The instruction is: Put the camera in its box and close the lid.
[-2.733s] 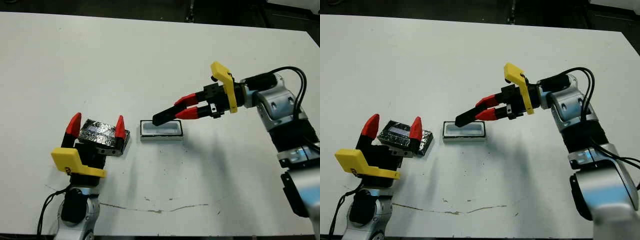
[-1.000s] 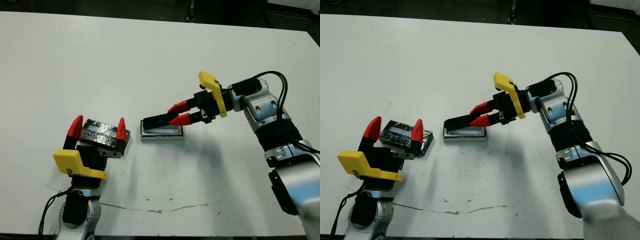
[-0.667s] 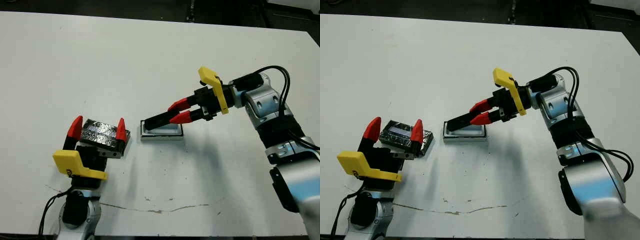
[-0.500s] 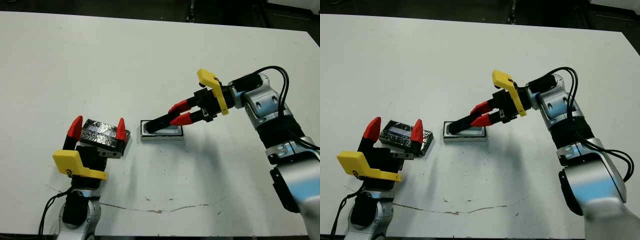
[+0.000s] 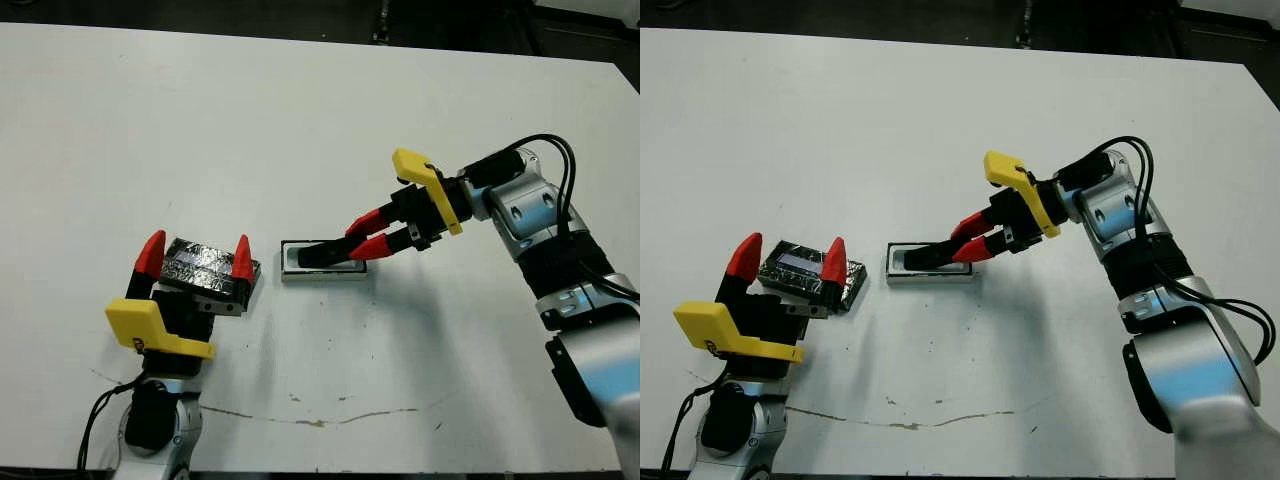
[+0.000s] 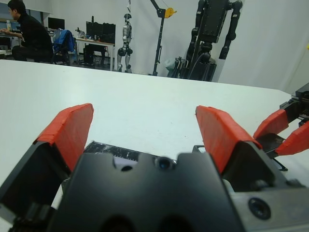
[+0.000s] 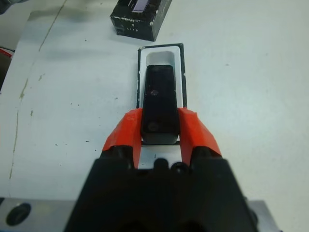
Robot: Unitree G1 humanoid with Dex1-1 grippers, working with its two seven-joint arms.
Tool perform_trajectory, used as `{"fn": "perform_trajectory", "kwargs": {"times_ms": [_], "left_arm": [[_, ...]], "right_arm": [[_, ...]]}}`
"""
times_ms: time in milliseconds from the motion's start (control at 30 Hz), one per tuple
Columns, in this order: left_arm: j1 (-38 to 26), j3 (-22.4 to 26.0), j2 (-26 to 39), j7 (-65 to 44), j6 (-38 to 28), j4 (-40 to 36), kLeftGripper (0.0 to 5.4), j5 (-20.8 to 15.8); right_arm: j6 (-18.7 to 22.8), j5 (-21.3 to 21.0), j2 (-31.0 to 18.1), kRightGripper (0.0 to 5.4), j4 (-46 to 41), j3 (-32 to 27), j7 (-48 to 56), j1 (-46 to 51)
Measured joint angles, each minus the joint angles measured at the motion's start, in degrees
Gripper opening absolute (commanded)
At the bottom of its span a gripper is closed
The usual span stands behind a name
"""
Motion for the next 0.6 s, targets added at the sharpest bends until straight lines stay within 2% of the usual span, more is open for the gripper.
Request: {"fn": "perform_trajectory", "kwargs": {"times_ms": [333, 600], "left_arm": [[0.0, 0.0, 0.0, 0.0, 0.0, 0.0, 5.40, 0.1], [0.1, -0.2, 0.0, 0.1, 0.0, 0.0, 5.40, 0.1]], "right_arm": [[-5.4, 0.0, 2.8, 1.69, 1.7, -0.2, -2.2, 1.4], [-6.2, -1.3, 3.4, 1.69, -0.5, 0.2, -4.6, 2.2]]}}
